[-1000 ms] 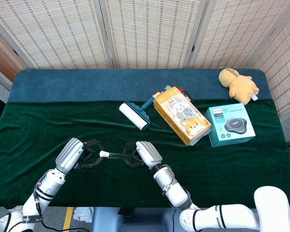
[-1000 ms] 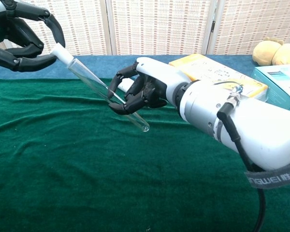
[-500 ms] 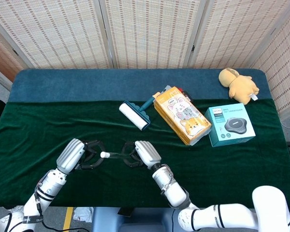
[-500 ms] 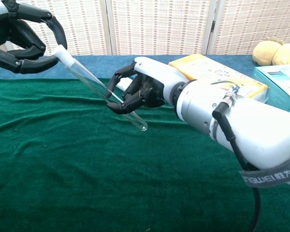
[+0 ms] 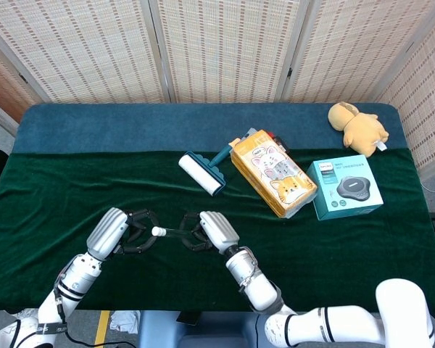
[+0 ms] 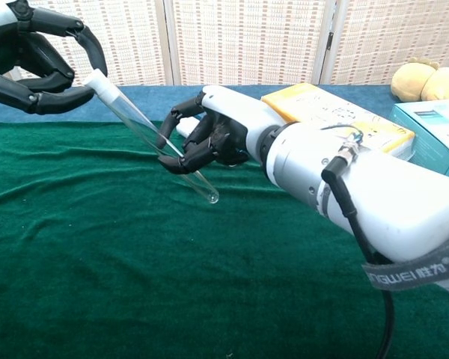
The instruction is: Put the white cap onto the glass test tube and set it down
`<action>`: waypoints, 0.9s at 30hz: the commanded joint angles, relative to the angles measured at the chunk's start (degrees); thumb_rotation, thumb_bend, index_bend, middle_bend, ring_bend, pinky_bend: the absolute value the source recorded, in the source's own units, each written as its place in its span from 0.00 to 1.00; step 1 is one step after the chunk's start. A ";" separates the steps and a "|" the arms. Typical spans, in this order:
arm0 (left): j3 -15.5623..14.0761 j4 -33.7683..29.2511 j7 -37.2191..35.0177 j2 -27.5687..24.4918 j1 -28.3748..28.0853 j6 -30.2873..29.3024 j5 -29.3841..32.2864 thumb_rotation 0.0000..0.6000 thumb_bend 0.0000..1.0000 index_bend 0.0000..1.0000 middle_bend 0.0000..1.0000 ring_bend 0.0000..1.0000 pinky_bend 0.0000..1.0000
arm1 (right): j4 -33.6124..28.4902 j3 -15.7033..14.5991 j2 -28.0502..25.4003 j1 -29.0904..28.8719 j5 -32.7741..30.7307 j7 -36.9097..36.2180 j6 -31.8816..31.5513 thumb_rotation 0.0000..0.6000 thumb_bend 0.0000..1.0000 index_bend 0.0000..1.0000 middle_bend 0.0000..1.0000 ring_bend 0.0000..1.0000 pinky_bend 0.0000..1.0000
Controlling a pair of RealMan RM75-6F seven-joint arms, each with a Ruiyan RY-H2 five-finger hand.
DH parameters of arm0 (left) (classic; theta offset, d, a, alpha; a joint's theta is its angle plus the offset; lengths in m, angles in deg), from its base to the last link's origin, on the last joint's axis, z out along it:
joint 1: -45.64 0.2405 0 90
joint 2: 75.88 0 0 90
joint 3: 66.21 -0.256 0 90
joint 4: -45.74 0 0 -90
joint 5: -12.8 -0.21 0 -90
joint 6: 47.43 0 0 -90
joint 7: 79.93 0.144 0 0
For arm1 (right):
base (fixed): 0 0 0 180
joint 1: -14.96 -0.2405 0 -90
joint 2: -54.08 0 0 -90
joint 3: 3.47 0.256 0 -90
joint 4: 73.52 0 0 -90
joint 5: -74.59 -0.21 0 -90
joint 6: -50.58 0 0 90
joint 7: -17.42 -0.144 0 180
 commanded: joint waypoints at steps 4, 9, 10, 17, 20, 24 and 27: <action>-0.05 0.10 -0.03 0.11 0.00 0.05 0.06 1.00 0.50 0.61 0.99 0.83 0.74 | -0.17 0.11 0.12 -0.06 0.07 -0.02 -0.12 1.00 0.82 0.91 0.99 1.00 1.00; -0.09 0.19 -0.07 0.20 0.03 0.03 0.09 1.00 0.50 0.61 0.99 0.83 0.74 | -0.22 0.17 0.17 -0.07 -0.04 -0.01 -0.22 1.00 0.82 0.91 0.99 1.00 1.00; -0.10 0.21 -0.07 0.21 0.04 0.01 0.07 1.00 0.50 0.61 0.99 0.83 0.74 | -0.16 0.13 0.17 -0.08 -0.12 0.03 -0.19 1.00 0.82 0.91 0.99 1.00 1.00; -0.41 0.25 0.17 0.04 -0.05 0.48 -0.02 1.00 0.50 0.53 0.99 0.82 0.74 | -0.14 0.17 0.12 -0.04 -0.29 0.09 -0.29 1.00 0.82 0.91 0.99 1.00 1.00; -0.54 0.13 0.25 -0.06 -0.16 0.80 -0.07 1.00 0.50 0.41 0.99 0.82 0.74 | -0.23 0.15 0.11 -0.05 -0.40 0.21 -0.33 1.00 0.82 0.91 0.99 1.00 1.00; -0.55 0.06 0.51 -0.21 -0.15 0.79 -0.08 1.00 0.47 0.29 0.99 0.82 0.74 | -0.21 0.06 0.05 0.03 -0.70 0.37 -0.43 1.00 0.82 0.91 0.99 1.00 1.00; -0.56 -0.01 0.44 -0.50 -0.21 0.98 -0.02 1.00 0.42 0.17 0.99 0.81 0.74 | -0.26 -0.12 -0.22 0.16 -0.80 0.51 -0.45 1.00 0.82 0.91 0.99 1.00 1.00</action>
